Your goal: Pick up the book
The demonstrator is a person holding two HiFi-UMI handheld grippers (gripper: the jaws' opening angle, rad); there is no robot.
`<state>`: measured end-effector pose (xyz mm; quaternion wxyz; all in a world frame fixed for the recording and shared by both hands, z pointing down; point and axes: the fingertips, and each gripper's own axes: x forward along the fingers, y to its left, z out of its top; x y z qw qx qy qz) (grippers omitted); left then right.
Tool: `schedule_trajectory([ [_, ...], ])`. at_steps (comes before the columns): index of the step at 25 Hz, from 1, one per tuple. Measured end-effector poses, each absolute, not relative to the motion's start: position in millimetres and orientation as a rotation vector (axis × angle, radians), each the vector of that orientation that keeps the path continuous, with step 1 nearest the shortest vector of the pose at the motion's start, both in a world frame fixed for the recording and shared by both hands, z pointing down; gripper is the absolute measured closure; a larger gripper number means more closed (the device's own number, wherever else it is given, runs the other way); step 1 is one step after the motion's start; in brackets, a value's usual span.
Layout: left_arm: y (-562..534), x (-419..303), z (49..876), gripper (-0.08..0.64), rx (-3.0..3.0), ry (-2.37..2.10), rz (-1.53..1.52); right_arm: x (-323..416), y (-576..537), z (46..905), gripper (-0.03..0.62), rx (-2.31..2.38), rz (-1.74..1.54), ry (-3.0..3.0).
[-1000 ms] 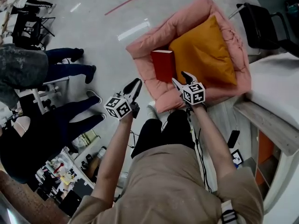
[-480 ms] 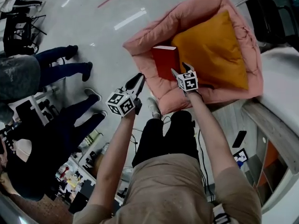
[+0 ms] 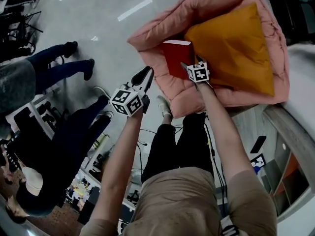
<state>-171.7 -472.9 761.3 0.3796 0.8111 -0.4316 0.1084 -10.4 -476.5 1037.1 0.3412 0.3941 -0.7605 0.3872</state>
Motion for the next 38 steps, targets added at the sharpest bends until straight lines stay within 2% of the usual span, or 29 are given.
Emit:
schedule_trajectory([
  [10,-439,-190,775,0.522,2.035,-1.108,0.258,-24,-485,1074,0.202,1.098,0.966,-1.915],
  [25,-401,-211,775,0.522,2.021,-1.104,0.206,-57,-488,1039,0.204,1.319,1.232,-2.144],
  [31,-385,-213,780,0.522,2.017,-1.083,0.203,-67,-476,1040,0.204,1.203,1.086,-2.117],
  [38,-369,-220,777,0.522,2.022,-1.066,0.196,-70,-478,1028,0.204,1.266,1.236,-2.181],
])
